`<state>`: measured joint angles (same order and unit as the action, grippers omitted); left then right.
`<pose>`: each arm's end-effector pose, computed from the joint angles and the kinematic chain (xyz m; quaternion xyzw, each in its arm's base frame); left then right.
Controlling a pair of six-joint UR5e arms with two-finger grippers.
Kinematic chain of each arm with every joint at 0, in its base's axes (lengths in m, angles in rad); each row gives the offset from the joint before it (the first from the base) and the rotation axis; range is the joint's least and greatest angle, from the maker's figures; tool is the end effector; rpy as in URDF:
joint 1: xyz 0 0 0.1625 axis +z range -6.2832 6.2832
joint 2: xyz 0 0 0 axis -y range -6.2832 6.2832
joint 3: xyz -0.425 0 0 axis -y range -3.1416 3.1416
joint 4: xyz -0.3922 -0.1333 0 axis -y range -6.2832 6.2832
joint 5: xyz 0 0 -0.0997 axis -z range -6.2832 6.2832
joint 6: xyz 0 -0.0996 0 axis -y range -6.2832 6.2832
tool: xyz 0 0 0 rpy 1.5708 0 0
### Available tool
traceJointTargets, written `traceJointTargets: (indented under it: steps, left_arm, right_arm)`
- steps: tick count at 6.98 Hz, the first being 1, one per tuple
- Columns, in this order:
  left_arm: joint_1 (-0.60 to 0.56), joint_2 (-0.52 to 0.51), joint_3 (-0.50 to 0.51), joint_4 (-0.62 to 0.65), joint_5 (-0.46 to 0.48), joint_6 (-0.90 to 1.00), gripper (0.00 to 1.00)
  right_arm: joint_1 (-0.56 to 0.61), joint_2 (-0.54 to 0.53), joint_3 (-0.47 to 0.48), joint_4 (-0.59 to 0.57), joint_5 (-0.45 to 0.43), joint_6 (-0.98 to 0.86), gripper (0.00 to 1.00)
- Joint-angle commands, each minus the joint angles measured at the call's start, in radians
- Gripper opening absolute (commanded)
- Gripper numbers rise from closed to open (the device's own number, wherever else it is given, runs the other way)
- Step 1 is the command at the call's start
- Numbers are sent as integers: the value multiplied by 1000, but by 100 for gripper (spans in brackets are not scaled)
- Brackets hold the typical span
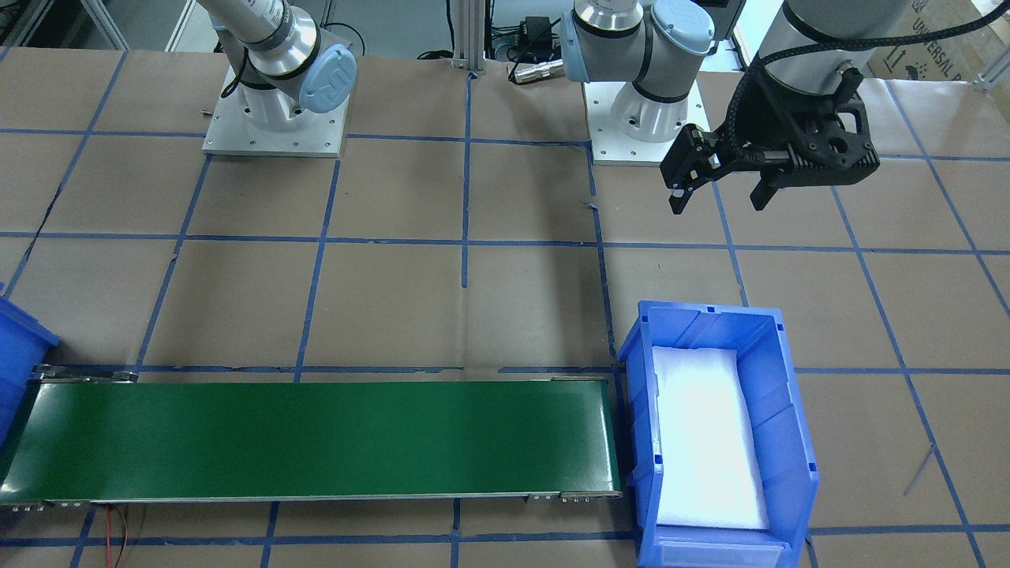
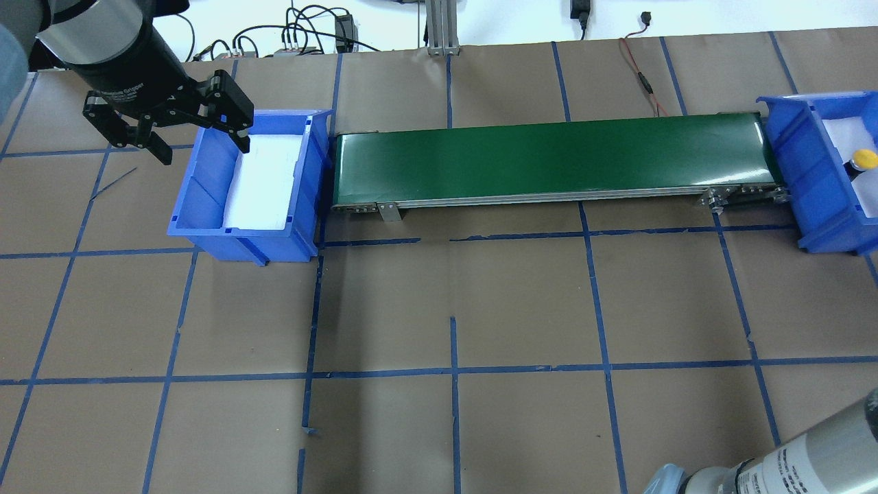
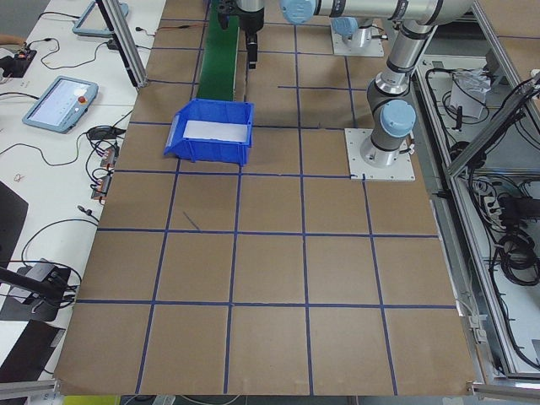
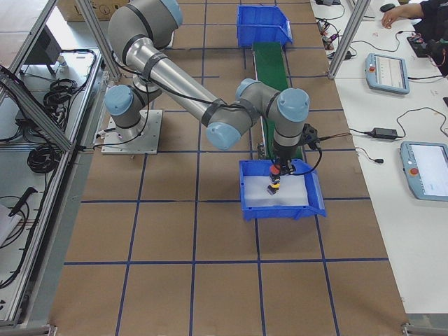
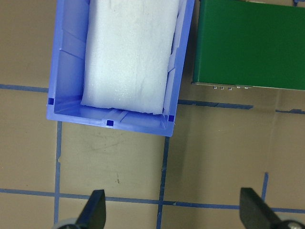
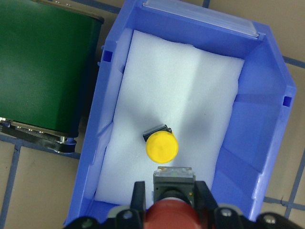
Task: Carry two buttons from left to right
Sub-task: 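Lift the red button and carry it over the far blue bin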
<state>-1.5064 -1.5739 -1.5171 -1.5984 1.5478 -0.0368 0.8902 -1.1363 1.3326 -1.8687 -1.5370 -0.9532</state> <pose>-0.1035 -0.5027 0.5101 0.0504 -0.9986 0.0117 0.0113 -0.3172 -0.6089 0.3826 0.1365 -0.9892 0.0471 0.0255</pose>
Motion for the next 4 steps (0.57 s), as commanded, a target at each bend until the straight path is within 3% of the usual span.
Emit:
traceJointTargets:
  steps: [1, 4]
  left_arm:
    - [0, 0, 0, 0, 0, 0, 100]
    - [0, 0, 0, 0, 0, 0, 100]
  right_arm:
    - [-1, 10, -7, -9, 17, -2, 10]
    - [-2, 59, -61, -46, 61, -7, 11]
